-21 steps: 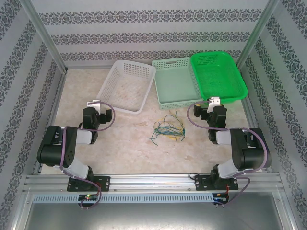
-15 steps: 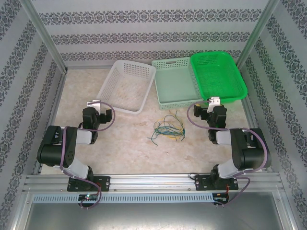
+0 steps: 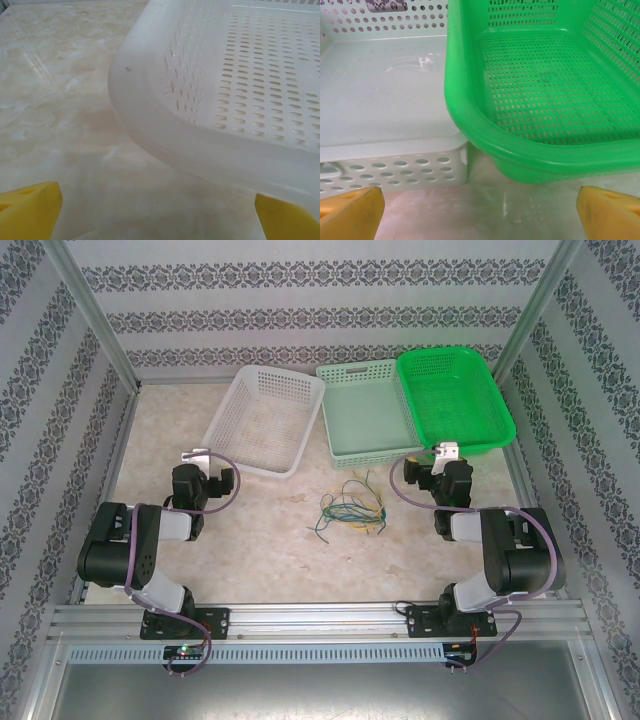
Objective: Untangle the cables
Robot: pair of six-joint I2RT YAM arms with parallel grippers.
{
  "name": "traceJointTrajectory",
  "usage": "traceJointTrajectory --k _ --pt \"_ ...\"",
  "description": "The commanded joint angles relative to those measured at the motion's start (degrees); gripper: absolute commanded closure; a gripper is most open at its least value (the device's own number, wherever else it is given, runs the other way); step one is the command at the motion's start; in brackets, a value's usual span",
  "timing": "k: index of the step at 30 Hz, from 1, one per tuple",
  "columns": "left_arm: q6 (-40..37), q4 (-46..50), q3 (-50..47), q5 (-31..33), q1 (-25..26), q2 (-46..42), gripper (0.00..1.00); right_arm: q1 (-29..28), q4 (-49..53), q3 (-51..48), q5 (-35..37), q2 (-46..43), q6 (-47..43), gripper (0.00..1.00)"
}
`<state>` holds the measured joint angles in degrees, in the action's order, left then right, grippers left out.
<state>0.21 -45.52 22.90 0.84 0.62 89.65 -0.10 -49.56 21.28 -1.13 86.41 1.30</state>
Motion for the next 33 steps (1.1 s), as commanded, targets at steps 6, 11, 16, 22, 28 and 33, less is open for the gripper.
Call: traceJointTrajectory --k 6,11,16,22,28,33 --pt "0.32 -1.40 0.84 0.56 -0.33 -0.92 0.00 0.63 -1.71 0.87 -1.77 0.02 0.87 0.04" --pt "5.25 23.43 8.71 6.58 -0.27 -10.78 0.00 0.54 20.47 8.64 -1.78 -7.17 2.32 0.11" --pt "12.86 36.79 8.47 8.14 -0.01 -22.04 0.00 -0.15 36.92 14.32 -5.41 -12.86 7.47 0.18" --pt "18.59 53.18 12.82 11.20 0.41 -29.71 0.00 -2.18 52.72 23.82 -4.62 -12.27 11.23 0.19" --pt "13.56 52.48 24.26 -1.81 2.41 -24.55 0.00 -2.10 68.00 43.57 -0.35 0.50 7.43 0.20" --pt "3.48 61.73 41.99 -8.90 12.12 -8.96 0.00 -0.97 78.94 61.61 1.61 14.44 6.18 0.22"
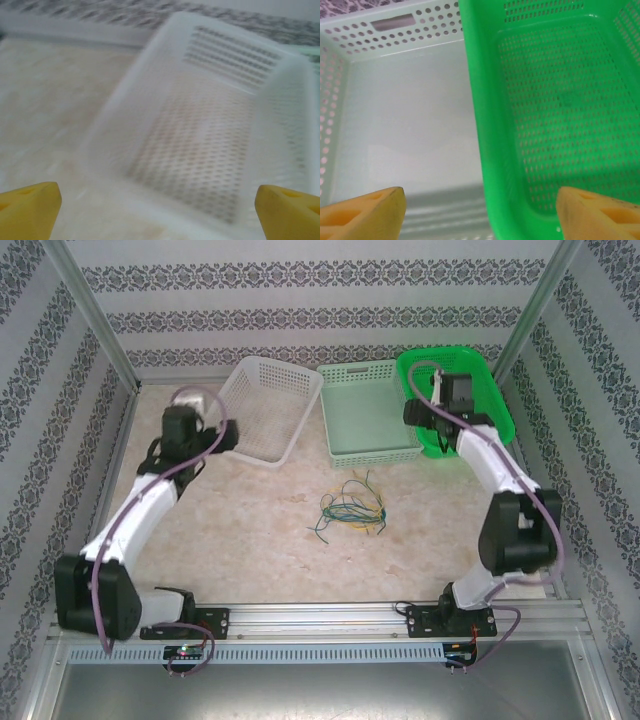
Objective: Untangle the cables
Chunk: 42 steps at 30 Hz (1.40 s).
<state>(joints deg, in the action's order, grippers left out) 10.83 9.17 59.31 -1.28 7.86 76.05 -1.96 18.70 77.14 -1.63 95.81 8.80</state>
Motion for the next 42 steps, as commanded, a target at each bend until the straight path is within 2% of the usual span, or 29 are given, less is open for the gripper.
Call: traceJointTrajectory --k 1,3,5,10,15,18,20,23,28,31,34,42 --pt "-9.14 7.16 7.30 -7.00 7.25 7.10 0.00 0.98 12.39 9.28 0.80 7.88 -1.35 0.22" --pt "-10.52 7.20 10.20 -7.89 9.83 11.20 0.00 0.98 16.08 14.70 -1.36 12.66 -1.42 0.22" --pt "-8.65 8.08 13.02 -9.03 10.39 15.98 0.01 0.92 18.91 18.79 -1.33 16.73 -0.79 0.24" --pt "-5.61 11.37 17.57 -14.03 10.45 24.25 0.16 0.90 18.48 19.45 0.78 19.99 0.17 0.24" --pt "-4.71 11.91 18.85 -12.09 10.47 27.48 0.16 0.89 18.47 19.58 -0.74 22.02 -0.37 0.26" --pt "-4.75 13.23 19.65 -12.43 10.51 29.80 0.18 0.27 19.01 19.65 -5.54 23.25 0.05 0.41" --pt "-3.47 14.11 19.88 -11.06 10.32 31.20 0.23 -1.44 18.91 19.07 -6.86 23.58 -0.52 0.53" --pt "-1.49 13.15 18.80 -11.84 10.07 31.52 0.32 -4.26 18.73 17.85 -5.78 23.37 -1.35 0.68" --pt "-0.72 12.45 16.78 -11.77 10.07 29.01 0.32 -5.85 17.45 16.17 -6.62 22.84 0.18 0.78" --pt "-0.98 13.21 16.20 -10.70 10.05 28.21 0.35 -6.97 16.58 15.30 -7.76 22.25 0.68 0.81" --pt "0.11 13.44 15.37 -10.63 9.77 28.21 0.45 -8.93 15.93 15.42 -8.75 22.15 1.13 0.81" --pt "9.86 11.31 8.70 -9.67 8.69 23.80 0.62 -13.57 14.69 15.17 -9.80 21.85 6.52 0.82"
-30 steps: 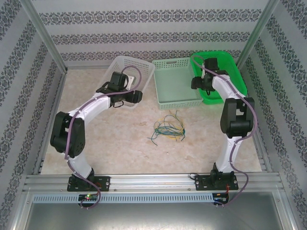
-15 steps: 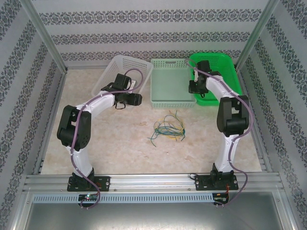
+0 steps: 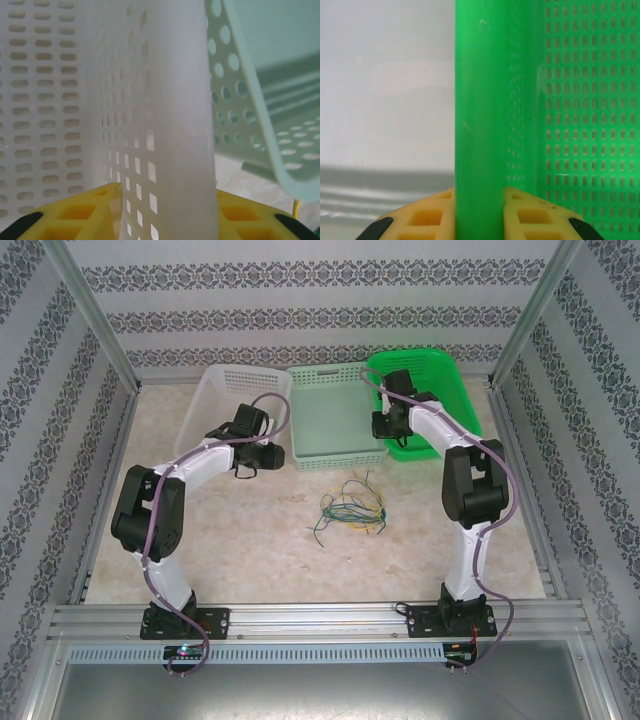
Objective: Untangle the cables
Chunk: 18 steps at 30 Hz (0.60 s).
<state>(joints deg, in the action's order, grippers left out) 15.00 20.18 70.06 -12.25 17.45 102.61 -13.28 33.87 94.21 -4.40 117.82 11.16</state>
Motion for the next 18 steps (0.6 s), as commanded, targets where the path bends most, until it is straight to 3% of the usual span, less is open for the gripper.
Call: traceJointTrajectory --k 1,8,13,18 --pt "7.16 0.41 -2.59 2.16 -1.03 -3.27 0.60 -2.50 -1.02 -2.46 -7.01 -0.53 5.31 0.81" --pt "12.29 1.65 -0.81 6.10 -1.69 -3.24 0.60 -3.95 -3.23 -4.72 -5.62 -3.76 12.03 0.75" --pt "15.31 0.53 0.77 6.73 -5.01 -2.66 0.72 -2.96 -5.19 -9.03 -2.81 -8.04 15.31 0.74" --pt "12.20 0.60 2.81 2.99 -6.40 -2.26 0.76 -2.85 -11.24 -15.68 -4.78 -14.32 16.28 0.52"
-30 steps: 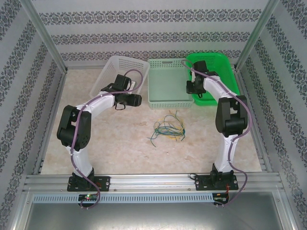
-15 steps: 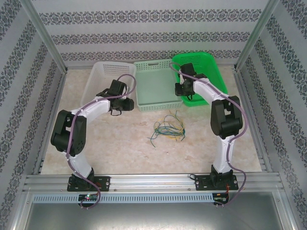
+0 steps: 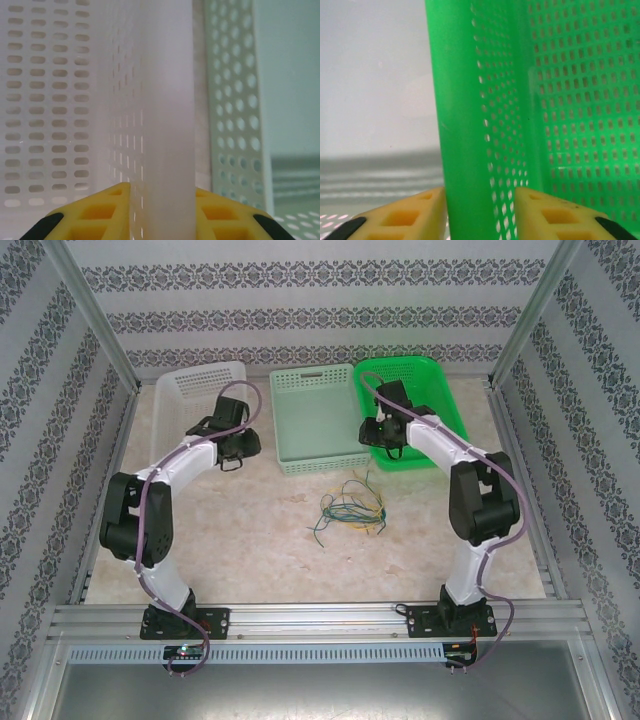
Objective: Untangle the cables
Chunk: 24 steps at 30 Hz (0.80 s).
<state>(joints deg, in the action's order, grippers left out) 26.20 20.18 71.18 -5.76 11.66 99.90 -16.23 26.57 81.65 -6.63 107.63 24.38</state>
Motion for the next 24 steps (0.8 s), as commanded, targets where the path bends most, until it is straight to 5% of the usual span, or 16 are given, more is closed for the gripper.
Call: traceJointTrajectory --k 1,13,24 --pt "-0.05 1.53 2.58 -4.36 -0.47 0.77 0.76 -0.08 -4.68 -3.96 -2.93 -5.50 2.78 0.48" --pt "-3.85 4.52 0.24 -5.83 3.51 1.03 0.64 -1.79 -4.87 -17.50 -1.83 -21.02 3.95 0.37" --pt "-3.02 4.78 3.31 -5.76 5.20 0.48 0.19 -3.04 -2.60 -29.24 -2.27 -32.43 7.00 0.36"
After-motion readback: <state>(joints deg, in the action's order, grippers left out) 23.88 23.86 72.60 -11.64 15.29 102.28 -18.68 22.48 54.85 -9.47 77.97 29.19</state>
